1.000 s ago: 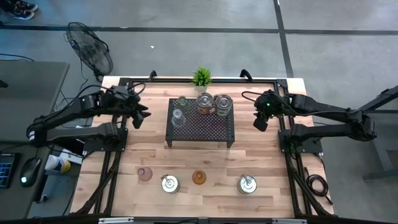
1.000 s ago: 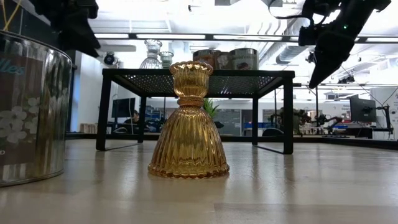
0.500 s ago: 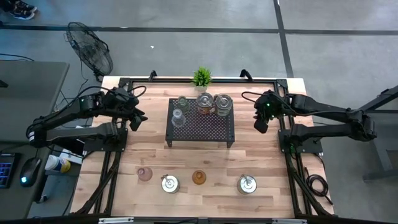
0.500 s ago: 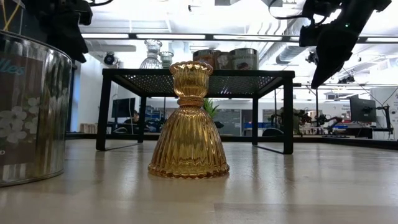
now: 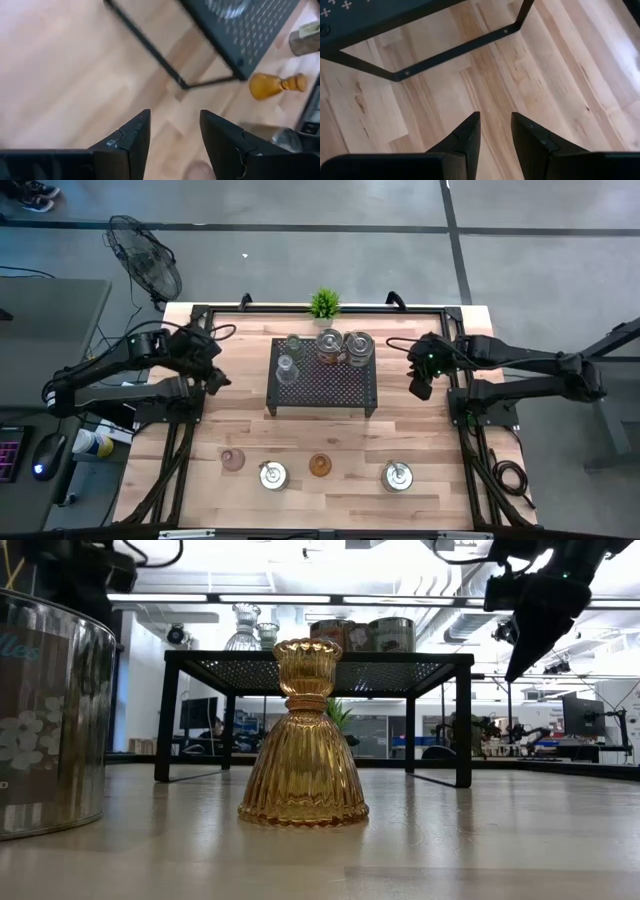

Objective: Pick & Place candle stick holders
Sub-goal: Put the pink glass candle holder on the shelf

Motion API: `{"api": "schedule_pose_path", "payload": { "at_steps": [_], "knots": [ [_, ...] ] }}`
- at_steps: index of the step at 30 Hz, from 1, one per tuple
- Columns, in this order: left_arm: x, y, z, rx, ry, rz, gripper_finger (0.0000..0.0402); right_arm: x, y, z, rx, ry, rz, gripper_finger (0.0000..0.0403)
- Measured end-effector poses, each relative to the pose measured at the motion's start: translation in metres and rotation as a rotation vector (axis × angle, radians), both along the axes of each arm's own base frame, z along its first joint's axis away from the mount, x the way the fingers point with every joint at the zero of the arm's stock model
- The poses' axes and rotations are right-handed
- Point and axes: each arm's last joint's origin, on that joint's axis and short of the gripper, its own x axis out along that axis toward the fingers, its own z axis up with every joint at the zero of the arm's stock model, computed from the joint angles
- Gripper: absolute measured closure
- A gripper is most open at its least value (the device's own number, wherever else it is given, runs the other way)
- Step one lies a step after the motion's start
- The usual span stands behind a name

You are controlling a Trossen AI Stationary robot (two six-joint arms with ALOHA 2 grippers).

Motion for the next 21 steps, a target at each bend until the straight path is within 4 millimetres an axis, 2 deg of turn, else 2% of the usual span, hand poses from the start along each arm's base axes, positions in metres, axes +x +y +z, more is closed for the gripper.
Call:
{"api": "schedule_pose_path", "payload": {
  "at_steps": [5,10,15,21],
  "knots": [
    [-0.006,-0.004,-0.005,-0.151,0.065,0.06,0.0234,0.001,0.003,0.0,-0.023,0.006,0.012,0.0302],
    [-0.005,-0.008,-0.005,-0.214,0.073,0.083,0.0234,0.001,0.005,0.0,-0.036,0.009,0.026,0.0302],
    [0.015,-0.016,0.0,-0.227,-0.006,-0.008,0.0234,0.002,0.007,0.0,-0.055,0.013,0.035,0.0302],
    [0.042,-0.038,-0.011,-0.242,0.135,-0.064,0.0234,0.002,0.01,0.0,-0.079,0.018,0.044,0.0302]
  ]
}}
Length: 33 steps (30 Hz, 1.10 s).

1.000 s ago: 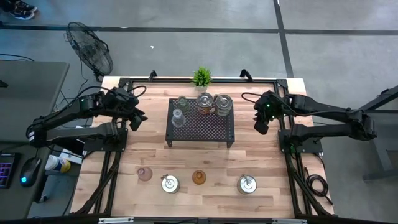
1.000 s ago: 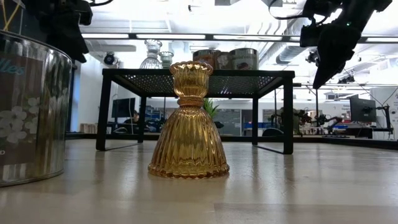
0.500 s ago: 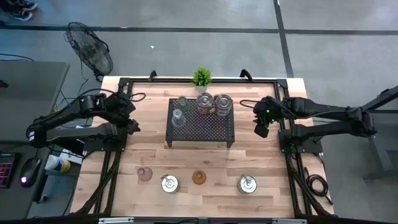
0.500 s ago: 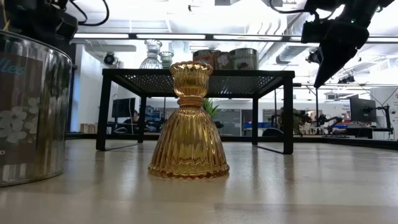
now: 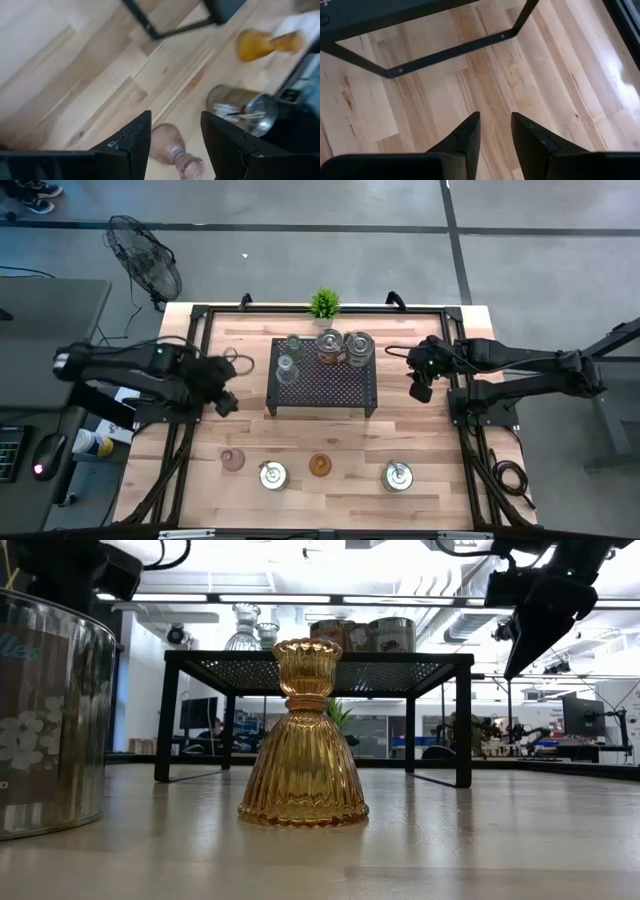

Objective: Pick & Place candle stick holders
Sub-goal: Put the pink glass candle holder on the shelf

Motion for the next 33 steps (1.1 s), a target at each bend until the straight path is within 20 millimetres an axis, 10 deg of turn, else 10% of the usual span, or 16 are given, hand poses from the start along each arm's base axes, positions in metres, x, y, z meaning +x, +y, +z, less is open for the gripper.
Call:
{"api": "schedule_pose_path", "payload": {
  "at_steps": [13,33],
  "knots": [
    [0.021,-0.065,-0.027,-0.027,0.233,0.127,0.0234,0.001,0.004,0.0,-0.046,0.023,0.116,0.0302],
    [0.014,-0.129,-0.017,-0.026,0.354,0.37,0.0234,0.001,0.004,0.0,-0.082,0.043,0.2,0.0302]
  ]
}}
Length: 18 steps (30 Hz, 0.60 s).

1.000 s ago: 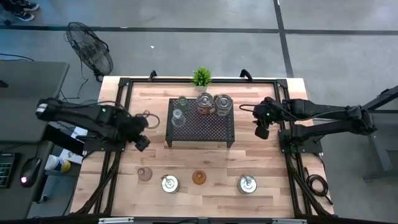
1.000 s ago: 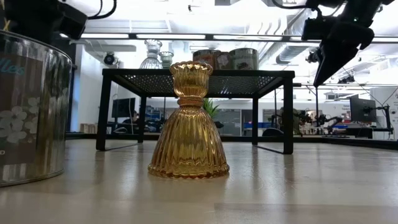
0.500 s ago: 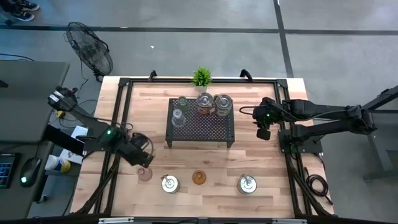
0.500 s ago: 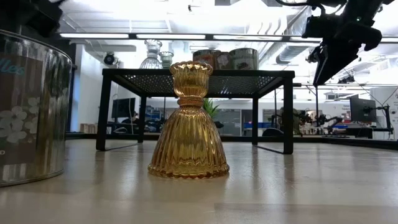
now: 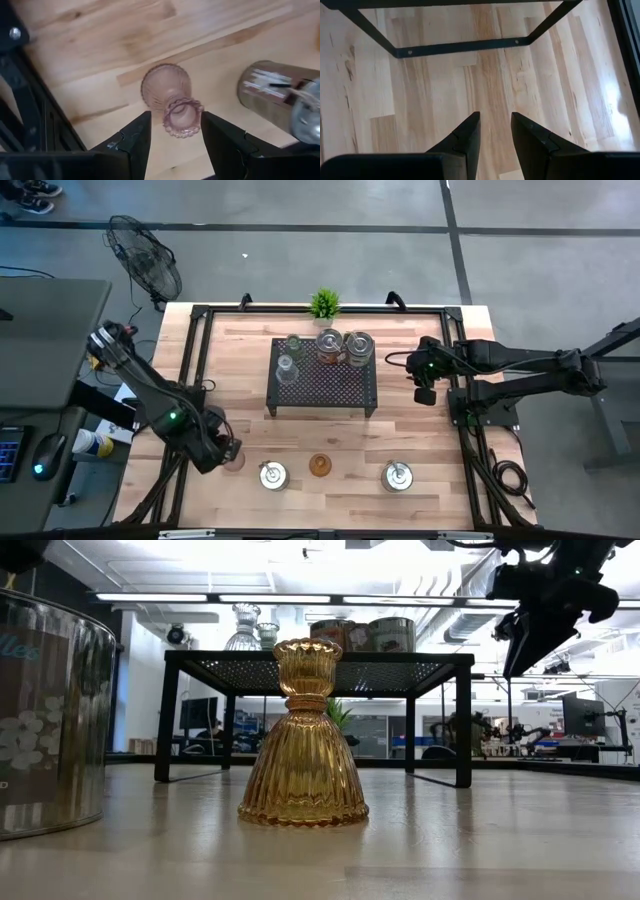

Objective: Pick & Place candle stick holders
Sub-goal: Put the pink glass candle holder on the shelf

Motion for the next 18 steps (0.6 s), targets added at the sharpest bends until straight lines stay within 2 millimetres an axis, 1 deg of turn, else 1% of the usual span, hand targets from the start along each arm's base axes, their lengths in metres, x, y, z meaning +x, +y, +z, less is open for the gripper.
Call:
{"api": "schedule_pose_path", "payload": {
  "at_steps": [2,9,15,18],
  "knots": [
    [0.003,-0.004,-0.003,-0.001,0.023,0.026,0.0234,0.0,0.0,0.0,-0.005,0.002,0.01,0.0302],
    [0.012,-0.013,-0.007,-0.042,0.005,0.054,0.0234,0.0,0.0,0.0,-0.002,0.004,0.032,0.0302],
    [0.013,-0.018,-0.015,-0.071,0.112,0.09,0.0234,0.0,0.001,0.0,0.007,0.004,0.05,0.0302],
    [0.013,-0.018,-0.016,-0.066,0.125,0.092,0.0234,0.0,0.001,0.0,0.005,0.005,0.054,0.0302]
  ]
}}
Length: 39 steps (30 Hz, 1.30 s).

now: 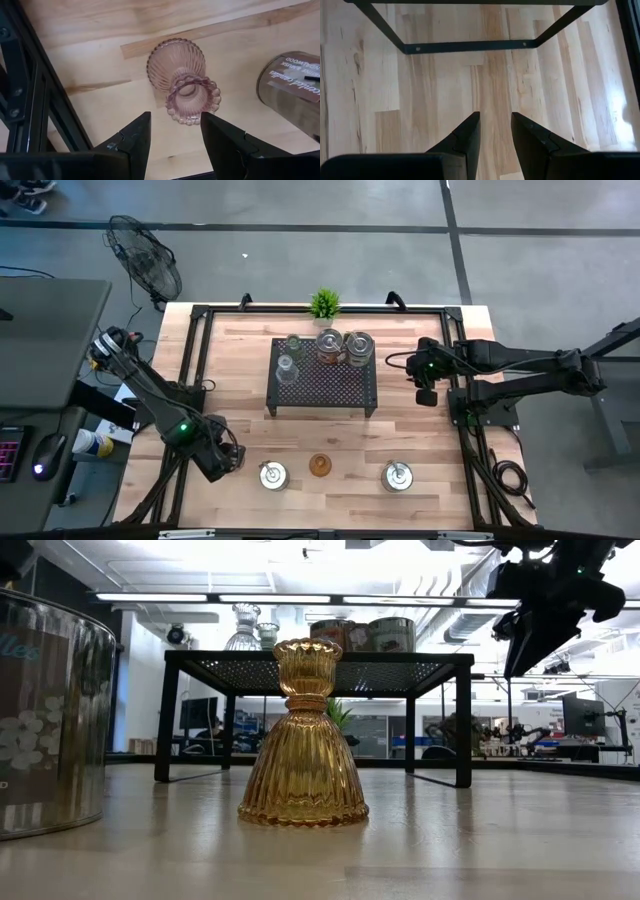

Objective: Pick & Place candle stick holders
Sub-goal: Put the pink glass candle holder on the shelf

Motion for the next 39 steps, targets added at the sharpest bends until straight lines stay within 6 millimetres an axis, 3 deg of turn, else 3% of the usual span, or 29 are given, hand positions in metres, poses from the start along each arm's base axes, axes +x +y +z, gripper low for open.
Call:
{"api": "schedule_pose_path", "payload": {
  "at_steps": [30,39],
  "knots": [
    [-0.003,0.004,-0.001,0.041,0.027,0.097,0.0234,0.0,0.0,0.0,0.007,0.001,0.017,0.0302],
    [0.004,-0.004,-0.012,0.048,0.064,0.087,0.0234,0.0,0.0,0.0,0.004,0.002,0.023,0.0302]
  ]
}}
